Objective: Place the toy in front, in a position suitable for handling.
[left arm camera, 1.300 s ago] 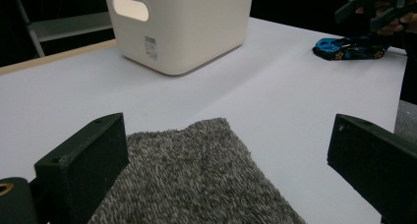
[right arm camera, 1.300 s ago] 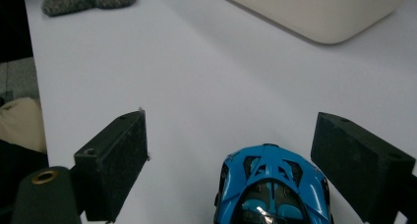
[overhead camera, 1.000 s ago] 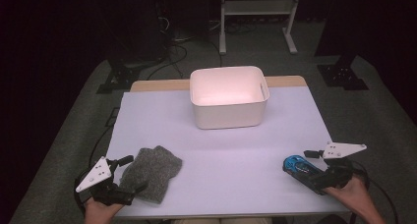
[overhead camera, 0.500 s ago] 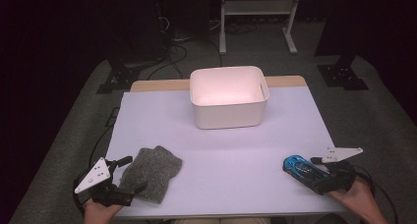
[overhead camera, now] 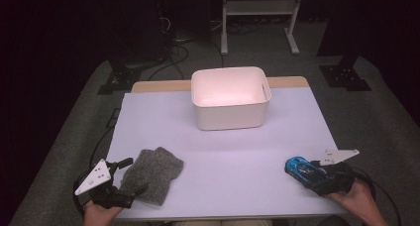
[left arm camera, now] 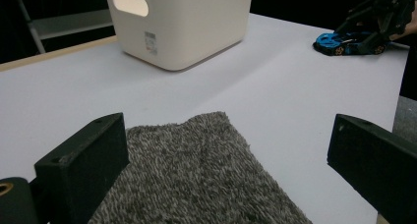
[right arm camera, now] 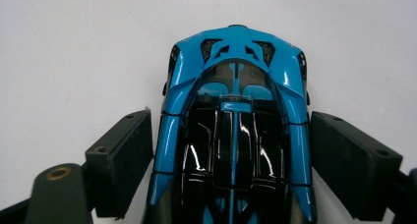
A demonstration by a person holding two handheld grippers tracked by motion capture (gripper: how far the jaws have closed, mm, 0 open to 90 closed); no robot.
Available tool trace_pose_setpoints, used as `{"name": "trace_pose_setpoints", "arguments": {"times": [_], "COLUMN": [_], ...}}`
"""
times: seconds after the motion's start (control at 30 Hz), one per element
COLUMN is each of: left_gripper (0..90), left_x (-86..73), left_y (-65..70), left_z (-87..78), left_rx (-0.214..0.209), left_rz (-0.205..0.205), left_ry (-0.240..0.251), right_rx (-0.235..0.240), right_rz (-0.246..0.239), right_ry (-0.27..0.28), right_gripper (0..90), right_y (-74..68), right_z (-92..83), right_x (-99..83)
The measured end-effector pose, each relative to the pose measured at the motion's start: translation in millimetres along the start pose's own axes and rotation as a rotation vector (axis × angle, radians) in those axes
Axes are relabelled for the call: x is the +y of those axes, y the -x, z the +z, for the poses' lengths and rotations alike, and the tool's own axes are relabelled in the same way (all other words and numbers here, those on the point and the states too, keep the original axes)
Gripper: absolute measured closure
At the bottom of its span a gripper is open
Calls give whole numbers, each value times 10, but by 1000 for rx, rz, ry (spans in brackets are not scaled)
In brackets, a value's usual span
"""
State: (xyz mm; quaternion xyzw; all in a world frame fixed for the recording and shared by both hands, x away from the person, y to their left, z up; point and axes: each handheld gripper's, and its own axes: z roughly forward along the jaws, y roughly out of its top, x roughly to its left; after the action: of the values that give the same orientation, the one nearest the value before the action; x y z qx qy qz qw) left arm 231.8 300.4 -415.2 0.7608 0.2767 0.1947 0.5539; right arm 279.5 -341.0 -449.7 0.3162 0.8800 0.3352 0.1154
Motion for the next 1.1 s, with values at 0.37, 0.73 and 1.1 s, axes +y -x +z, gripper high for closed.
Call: {"name": "trace_pose_setpoints", "arguments": {"times": [0.37, 0.73, 1.1], "left_gripper": [10, 10, 10], "left_x": [-4, -3, -6], "left_y": [2, 2, 0], "left_z": [14, 10, 0], "left_rx": [-8, -6, -4], "left_rz": [-1, 2, -4], "left_ry": [-9, -12, -11], "right_rx": [8, -8, -11], "right_rz": [-3, 10, 13], "right_ry": [-31, -49, -52], "right_gripper": [176, 239, 250], "right_y": [-10, 4, -1], "right_z": [13, 13, 5], "right_x": [21, 33, 42]}}
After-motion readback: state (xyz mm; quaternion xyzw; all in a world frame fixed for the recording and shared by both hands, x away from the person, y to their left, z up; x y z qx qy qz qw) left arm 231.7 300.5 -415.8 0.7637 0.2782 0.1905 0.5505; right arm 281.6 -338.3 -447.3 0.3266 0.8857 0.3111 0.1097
